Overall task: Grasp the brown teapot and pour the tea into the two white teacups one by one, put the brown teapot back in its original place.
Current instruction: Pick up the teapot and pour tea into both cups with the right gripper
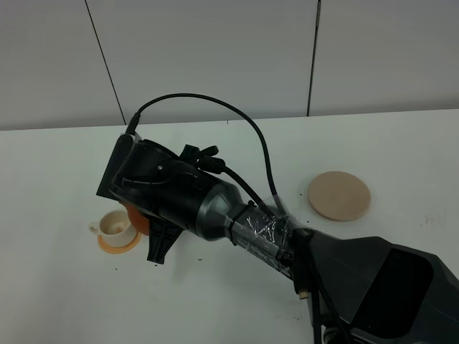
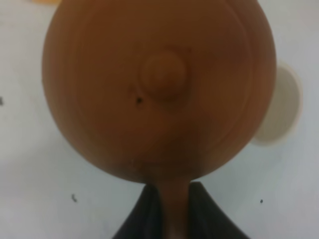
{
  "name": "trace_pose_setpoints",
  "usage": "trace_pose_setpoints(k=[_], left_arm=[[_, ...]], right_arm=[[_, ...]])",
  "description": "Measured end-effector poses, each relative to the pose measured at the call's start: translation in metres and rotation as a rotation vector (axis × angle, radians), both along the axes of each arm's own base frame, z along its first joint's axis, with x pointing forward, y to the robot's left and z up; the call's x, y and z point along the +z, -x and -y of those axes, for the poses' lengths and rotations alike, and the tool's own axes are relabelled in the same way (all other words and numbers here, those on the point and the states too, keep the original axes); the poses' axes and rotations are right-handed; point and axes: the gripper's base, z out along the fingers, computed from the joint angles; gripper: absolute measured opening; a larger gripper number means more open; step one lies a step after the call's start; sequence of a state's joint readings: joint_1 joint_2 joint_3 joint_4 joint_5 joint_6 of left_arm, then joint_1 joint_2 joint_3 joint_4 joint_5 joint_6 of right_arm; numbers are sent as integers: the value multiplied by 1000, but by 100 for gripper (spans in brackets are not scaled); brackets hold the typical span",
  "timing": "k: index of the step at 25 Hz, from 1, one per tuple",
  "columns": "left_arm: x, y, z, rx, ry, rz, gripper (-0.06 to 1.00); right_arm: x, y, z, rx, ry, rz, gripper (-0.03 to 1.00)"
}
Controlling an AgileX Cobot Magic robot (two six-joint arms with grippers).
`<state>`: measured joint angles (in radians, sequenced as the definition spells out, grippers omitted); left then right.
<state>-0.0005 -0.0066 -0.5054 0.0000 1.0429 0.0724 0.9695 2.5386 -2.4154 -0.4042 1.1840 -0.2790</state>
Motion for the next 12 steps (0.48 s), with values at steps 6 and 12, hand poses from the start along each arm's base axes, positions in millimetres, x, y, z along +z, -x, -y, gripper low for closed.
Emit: trace_pose_setpoints(k=[6, 12], left_arm=[[0, 0, 0, 1, 1, 0, 53], [0, 0, 0, 0, 0, 0, 53]], right_arm=[[1, 0, -3, 61, 16, 32, 9], [2, -1, -3, 108, 40, 43, 9]])
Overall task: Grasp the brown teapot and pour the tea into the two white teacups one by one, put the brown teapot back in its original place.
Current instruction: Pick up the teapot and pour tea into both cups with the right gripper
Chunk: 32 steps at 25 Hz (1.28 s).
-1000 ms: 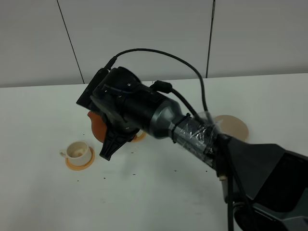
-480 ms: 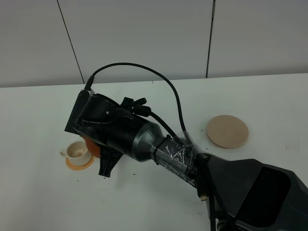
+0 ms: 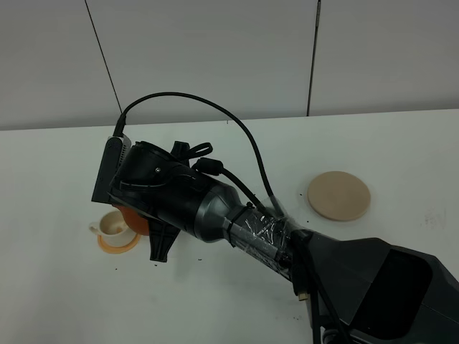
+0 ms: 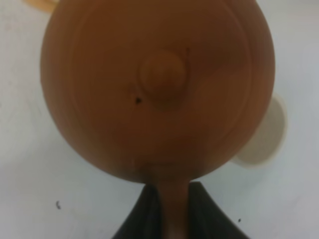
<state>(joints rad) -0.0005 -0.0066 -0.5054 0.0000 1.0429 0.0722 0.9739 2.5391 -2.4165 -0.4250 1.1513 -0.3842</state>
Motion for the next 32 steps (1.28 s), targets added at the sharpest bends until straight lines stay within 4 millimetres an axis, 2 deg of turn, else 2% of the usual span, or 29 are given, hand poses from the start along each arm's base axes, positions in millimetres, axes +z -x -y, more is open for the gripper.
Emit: trace_pose_setpoints(k=[16, 25, 32], left_arm=[[0, 0, 0, 0, 0, 0, 53], [0, 0, 0, 0, 0, 0, 53], [0, 0, 0, 0, 0, 0, 53]], right_arm=[[4, -6, 0, 78, 48, 89, 9], [-11, -11, -5, 103, 60, 124, 9], [-11, -11, -6, 118, 72, 157, 9]])
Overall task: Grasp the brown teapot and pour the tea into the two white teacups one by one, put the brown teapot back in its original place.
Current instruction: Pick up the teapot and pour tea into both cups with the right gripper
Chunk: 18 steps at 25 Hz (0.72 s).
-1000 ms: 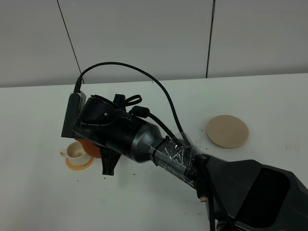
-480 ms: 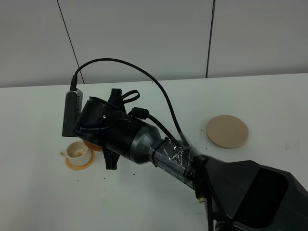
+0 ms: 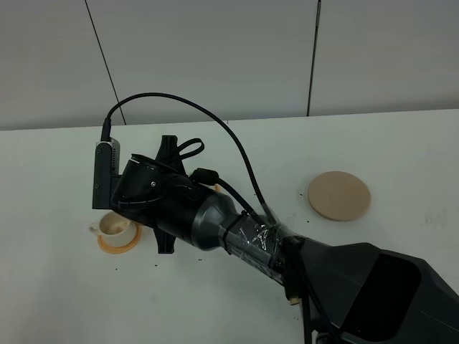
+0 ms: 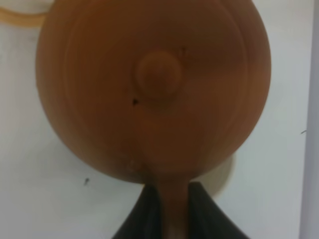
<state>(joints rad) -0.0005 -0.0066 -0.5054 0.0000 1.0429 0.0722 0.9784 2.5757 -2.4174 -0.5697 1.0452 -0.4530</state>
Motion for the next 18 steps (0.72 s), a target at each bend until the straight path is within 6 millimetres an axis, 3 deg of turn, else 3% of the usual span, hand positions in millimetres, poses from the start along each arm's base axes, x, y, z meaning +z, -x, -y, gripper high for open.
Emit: trace_pose_setpoints(k=[18], left_arm=[[0, 0, 0, 0, 0, 0, 53]], right_arm=[[3, 3, -3, 57, 59, 57, 9]])
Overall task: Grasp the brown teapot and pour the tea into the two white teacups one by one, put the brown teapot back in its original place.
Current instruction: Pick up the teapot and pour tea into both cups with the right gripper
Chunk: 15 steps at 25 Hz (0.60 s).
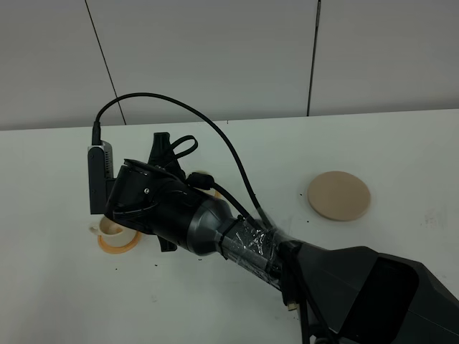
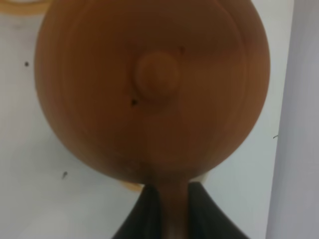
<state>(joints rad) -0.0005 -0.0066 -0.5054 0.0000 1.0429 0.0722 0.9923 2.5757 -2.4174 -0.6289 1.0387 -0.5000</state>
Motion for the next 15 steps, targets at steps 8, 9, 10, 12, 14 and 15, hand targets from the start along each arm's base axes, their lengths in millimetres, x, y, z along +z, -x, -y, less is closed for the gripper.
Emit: trace_pose_setpoints(k=[8, 9, 10, 12, 14, 15], left_arm=[[0, 0, 0, 0, 0, 0, 53], [0, 0, 0, 0, 0, 0, 53], [0, 0, 0, 0, 0, 0, 53], [0, 0, 0, 0, 0, 0, 53], [0, 0, 0, 0, -1, 0, 53], [0, 0, 0, 0, -1, 0, 53]], right_arm=[[0, -1, -2, 34, 12, 25, 9], [-2, -2, -2, 37, 23, 33, 9], [-4, -2, -2, 38, 32, 39, 9], [-10, -3, -2, 41, 48, 39, 9], [-12, -4, -2, 42, 59, 44, 9], [-12, -4, -2, 42, 61, 48, 9]])
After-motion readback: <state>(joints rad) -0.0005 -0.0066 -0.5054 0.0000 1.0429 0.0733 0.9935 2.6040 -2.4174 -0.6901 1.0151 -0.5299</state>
